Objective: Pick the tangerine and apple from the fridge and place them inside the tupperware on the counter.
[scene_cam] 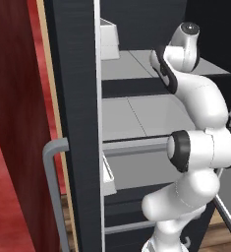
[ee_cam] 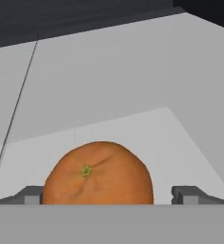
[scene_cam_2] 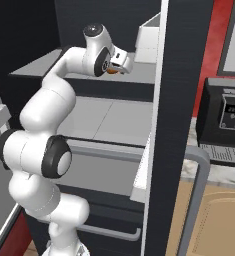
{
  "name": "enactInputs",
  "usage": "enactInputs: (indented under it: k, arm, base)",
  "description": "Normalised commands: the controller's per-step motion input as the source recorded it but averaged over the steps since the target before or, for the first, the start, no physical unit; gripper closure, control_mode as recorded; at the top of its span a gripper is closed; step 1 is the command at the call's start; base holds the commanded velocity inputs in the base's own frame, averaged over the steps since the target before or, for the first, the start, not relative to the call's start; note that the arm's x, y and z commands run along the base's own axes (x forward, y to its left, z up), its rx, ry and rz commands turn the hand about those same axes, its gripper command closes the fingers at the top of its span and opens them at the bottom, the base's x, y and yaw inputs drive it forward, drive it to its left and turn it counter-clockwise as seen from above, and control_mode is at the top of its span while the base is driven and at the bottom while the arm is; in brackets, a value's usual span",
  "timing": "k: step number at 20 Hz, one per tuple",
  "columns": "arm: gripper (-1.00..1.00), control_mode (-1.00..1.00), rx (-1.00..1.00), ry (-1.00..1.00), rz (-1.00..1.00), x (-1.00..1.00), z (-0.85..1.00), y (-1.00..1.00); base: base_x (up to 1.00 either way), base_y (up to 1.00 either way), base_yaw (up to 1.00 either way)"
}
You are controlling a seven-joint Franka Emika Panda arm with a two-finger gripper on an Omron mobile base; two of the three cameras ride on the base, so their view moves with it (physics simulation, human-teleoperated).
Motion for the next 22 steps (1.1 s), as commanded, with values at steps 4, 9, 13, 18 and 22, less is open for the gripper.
enactInputs:
  k: [4,9,13,18,22]
  arm:
    - [-1.0,-1.0,0.0,0.0,0.0,0.22,-0.16,0.0]
    - [-1.0,-1.0,0.0,0.0,0.0,0.0,-0.18,0.0]
    - [1.0,-1.0,0.0,0.0,0.0,0.0,-0.26,0.03]
    - [1.0,-1.0,0.0,0.0,0.0,0.13,-0.11,0.05]
    - [1.0,-1.0,0.0,-0.03,0.02,-0.54,-0.13,0.08]
  base:
    - [0.0,0.0,0.0]
    - [0.0,0.0,0.0]
    - [0.0,0.0,0.0]
    - [0.0,0.0,0.0]
    - [0.0,0.0,0.0]
